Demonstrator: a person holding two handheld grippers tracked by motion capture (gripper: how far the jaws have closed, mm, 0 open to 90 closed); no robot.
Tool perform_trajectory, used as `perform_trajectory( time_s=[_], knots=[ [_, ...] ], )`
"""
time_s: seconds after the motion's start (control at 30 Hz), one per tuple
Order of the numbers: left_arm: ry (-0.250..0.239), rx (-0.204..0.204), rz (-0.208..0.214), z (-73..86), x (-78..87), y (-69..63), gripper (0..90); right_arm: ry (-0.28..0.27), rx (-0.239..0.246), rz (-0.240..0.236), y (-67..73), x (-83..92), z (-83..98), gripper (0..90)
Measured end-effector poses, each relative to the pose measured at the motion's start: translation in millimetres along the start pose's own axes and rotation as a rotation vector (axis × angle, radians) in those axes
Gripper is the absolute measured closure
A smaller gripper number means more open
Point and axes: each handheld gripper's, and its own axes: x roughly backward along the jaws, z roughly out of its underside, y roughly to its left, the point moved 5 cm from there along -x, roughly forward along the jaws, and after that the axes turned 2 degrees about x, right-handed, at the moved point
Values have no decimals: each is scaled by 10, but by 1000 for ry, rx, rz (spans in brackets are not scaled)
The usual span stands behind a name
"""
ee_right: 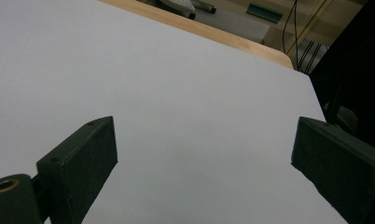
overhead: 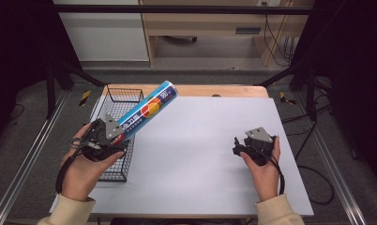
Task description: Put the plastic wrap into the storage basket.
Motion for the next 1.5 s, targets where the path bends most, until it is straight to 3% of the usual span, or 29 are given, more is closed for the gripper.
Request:
perform_trajectory(
  time_s=[0.17, 0.23, 0.27, 0.4, 0.8, 1.17, 1.4, 1.5],
  knots=[
    [24, 47, -33, 53, 24, 31, 309, 10, 5, -7, 16, -13, 13, 73],
    [29, 40, -46, 60, 22, 42, 309, 13, 1, -12, 23, -8, 12, 73],
    [68, 33, -56, 94, 30, 48, 309, 10, 5, -9, 25, -7, 11, 74],
    [104, 40, -66, 167, 19, 40, 310, 8, 10, -7, 27, -4, 9, 75],
    [189, 122, -100, 370, -45, 78, 312, 6, 17, -26, 69, -6, -1, 85],
    [262, 208, -88, 551, -182, 180, 314, 7, 26, -50, 108, -10, -1, 89],
    [327, 250, -97, 633, -206, 196, 316, -2, 17, -64, 104, 7, -12, 90],
    [334, 274, -92, 658, -229, 187, 315, -7, 11, -66, 91, 14, -21, 91]
  ],
)
